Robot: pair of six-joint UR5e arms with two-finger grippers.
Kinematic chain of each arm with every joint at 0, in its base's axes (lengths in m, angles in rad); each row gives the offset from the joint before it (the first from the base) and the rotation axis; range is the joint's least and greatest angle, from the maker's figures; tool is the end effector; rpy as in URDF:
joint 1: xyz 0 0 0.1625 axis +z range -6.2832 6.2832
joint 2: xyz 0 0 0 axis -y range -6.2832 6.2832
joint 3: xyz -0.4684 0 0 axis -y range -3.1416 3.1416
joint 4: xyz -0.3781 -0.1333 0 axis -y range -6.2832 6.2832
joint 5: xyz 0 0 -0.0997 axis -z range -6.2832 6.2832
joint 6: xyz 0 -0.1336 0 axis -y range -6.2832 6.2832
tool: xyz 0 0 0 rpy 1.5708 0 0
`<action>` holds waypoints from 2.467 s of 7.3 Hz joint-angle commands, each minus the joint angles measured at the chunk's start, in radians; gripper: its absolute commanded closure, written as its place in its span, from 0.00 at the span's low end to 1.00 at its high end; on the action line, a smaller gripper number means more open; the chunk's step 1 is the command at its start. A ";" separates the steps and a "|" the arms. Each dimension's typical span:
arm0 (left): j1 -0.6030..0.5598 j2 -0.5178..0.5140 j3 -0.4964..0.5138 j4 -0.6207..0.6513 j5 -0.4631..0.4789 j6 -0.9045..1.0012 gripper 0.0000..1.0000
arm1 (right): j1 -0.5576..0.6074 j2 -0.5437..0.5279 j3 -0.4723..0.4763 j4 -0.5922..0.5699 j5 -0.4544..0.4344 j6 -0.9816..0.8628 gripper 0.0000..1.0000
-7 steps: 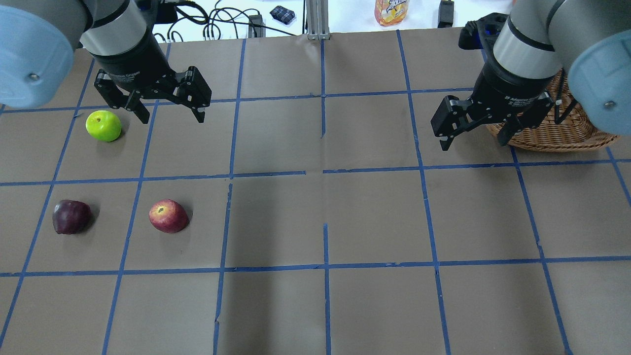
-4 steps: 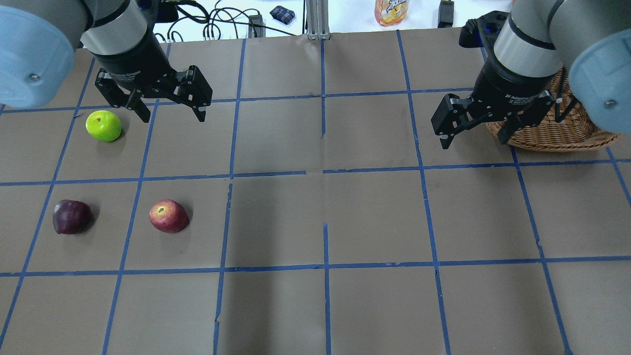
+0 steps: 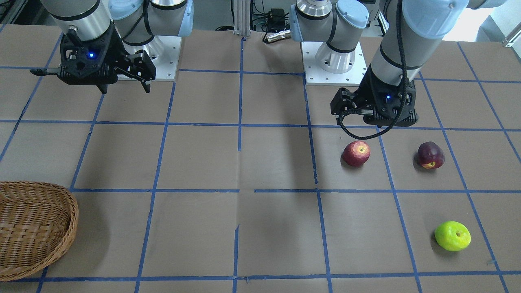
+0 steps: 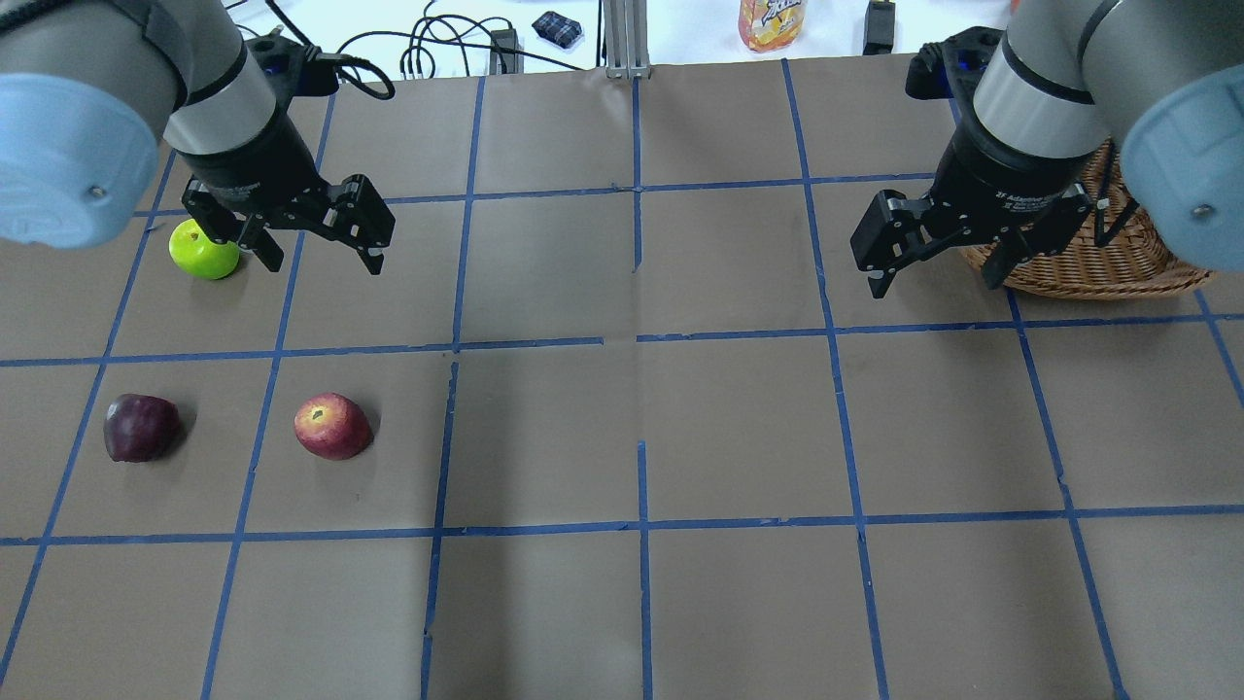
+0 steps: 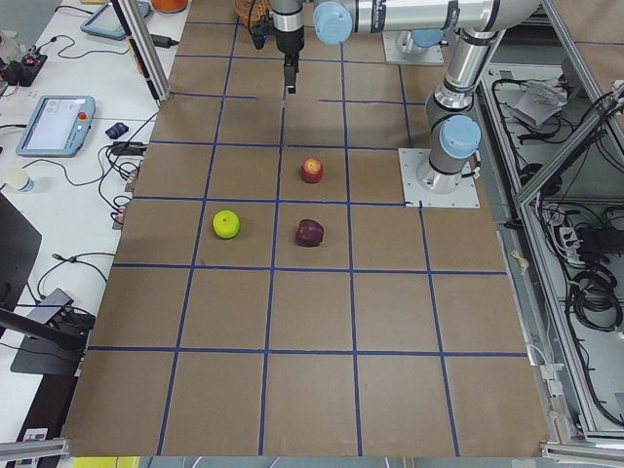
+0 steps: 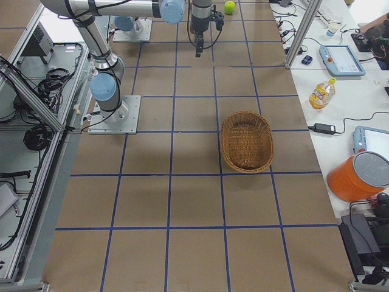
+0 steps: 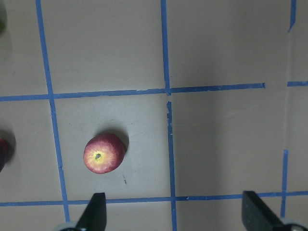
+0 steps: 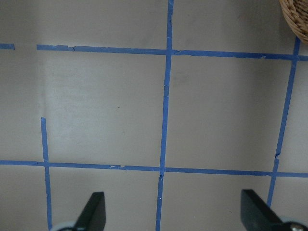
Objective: Put all apples into basket
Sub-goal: 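Reach the left gripper down and grasp the red-yellow apple, then carry the red-yellow apple to the table center and open the left gripper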
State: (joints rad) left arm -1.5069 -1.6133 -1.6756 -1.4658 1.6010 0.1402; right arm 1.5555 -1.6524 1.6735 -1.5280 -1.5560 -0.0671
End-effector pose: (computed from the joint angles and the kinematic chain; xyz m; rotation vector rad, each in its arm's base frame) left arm -0.0978 -0.4951 0.4373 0.1198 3.1128 0.0704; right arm 0.1287 -0.4328 0.4817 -0.0801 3.1216 0.0988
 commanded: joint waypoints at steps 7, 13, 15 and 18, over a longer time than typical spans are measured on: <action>0.174 -0.170 -0.392 0.441 0.014 0.170 0.00 | 0.000 0.005 0.005 0.006 0.001 0.004 0.00; 0.172 -0.250 -0.385 0.452 0.062 0.154 0.77 | 0.002 0.005 0.005 0.000 0.002 0.004 0.00; 0.162 -0.232 -0.353 0.435 -0.020 0.121 0.86 | 0.002 0.013 0.005 -0.001 0.001 0.004 0.00; 0.023 -0.282 -0.138 0.279 -0.157 -0.164 0.86 | 0.002 0.014 0.005 -0.015 0.010 0.004 0.00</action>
State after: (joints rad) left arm -1.4049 -1.8774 -1.8977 -1.1189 1.4866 0.0752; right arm 1.5569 -1.6382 1.6777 -1.5396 -1.5458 -0.0639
